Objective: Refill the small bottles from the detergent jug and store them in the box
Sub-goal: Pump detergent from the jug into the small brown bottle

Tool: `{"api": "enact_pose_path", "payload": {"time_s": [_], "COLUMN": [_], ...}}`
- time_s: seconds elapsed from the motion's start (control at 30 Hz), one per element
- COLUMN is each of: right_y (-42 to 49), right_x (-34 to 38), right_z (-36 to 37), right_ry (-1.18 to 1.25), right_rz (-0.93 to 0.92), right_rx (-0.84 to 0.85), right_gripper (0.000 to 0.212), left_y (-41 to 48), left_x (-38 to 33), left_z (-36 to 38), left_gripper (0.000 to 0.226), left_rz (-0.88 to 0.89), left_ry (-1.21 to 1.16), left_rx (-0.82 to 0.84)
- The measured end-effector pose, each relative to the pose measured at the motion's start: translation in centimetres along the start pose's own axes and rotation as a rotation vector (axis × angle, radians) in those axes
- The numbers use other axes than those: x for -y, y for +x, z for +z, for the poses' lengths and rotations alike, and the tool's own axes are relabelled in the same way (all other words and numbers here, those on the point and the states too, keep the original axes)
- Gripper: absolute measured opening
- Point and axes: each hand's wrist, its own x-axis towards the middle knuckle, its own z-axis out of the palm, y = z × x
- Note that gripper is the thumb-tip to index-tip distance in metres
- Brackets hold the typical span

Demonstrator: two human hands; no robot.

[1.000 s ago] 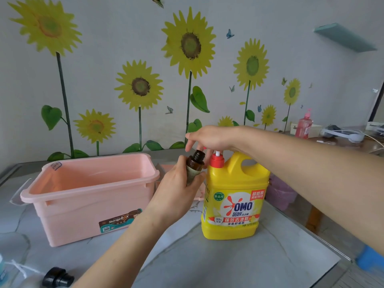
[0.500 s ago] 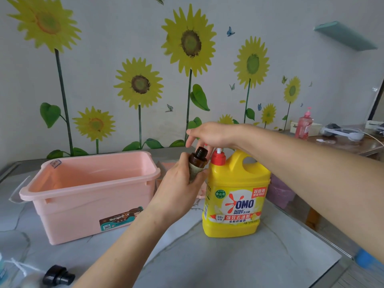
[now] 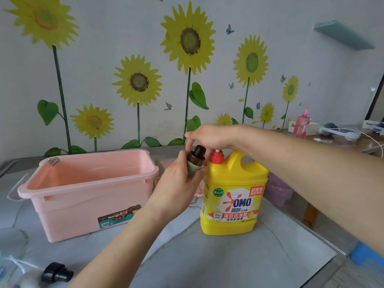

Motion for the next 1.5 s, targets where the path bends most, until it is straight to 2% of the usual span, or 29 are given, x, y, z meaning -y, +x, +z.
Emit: {"api": "enact_pose_path", "payload": {"time_s": [0.13, 0.3, 0.43, 0.7, 1.23, 1.33, 1.5], "right_y": [-0.1, 0.0, -0.2, -0.2, 0.0, 0.1, 0.0], "right_x": [0.0, 0.3, 0.3, 0.3, 0.0, -0.3, 0.2], "right_z": [-0.6, 0.2, -0.4, 0.1, -0.7, 0.2, -0.5], "right_ry": [0.098, -0.016, 0.063, 0.004, 0.092, 0.031, 0.036], "right_rz": [-0.006, 0.009, 0.007, 0.002, -0.007, 0.000, 0.007], "right_rx": [0.001, -0.022, 0.024, -0.002, -0.010, -0.029, 0.018], "right_gripper": [0.052, 0.052, 0.051, 0.053, 0.053, 0.052, 0.051], "left_y": [-0.1, 0.0, -0.1, 0.0, 0.0, 0.0, -0.1], "left_x": [-0.2, 0.0, -0.1, -0.1, -0.3, -0.1, -0.1], "left_z": [-0.2, -0.1, -0.1, -0.2, -0.1, 0.0, 0.2], "left_gripper": [0.023, 0.022, 0.022, 0.022, 0.023, 0.019, 0.023], "left_rz": [0.009, 0.010, 0.003, 0.001, 0.019, 0.017, 0.007], "left_ry": [-0.003, -0.016, -0.027, -0.011, -0.033, -0.033, -0.038], "left_rx": [-0.011, -0.006, -0.003, -0.011, -0.009, -0.001, 0.008]}}
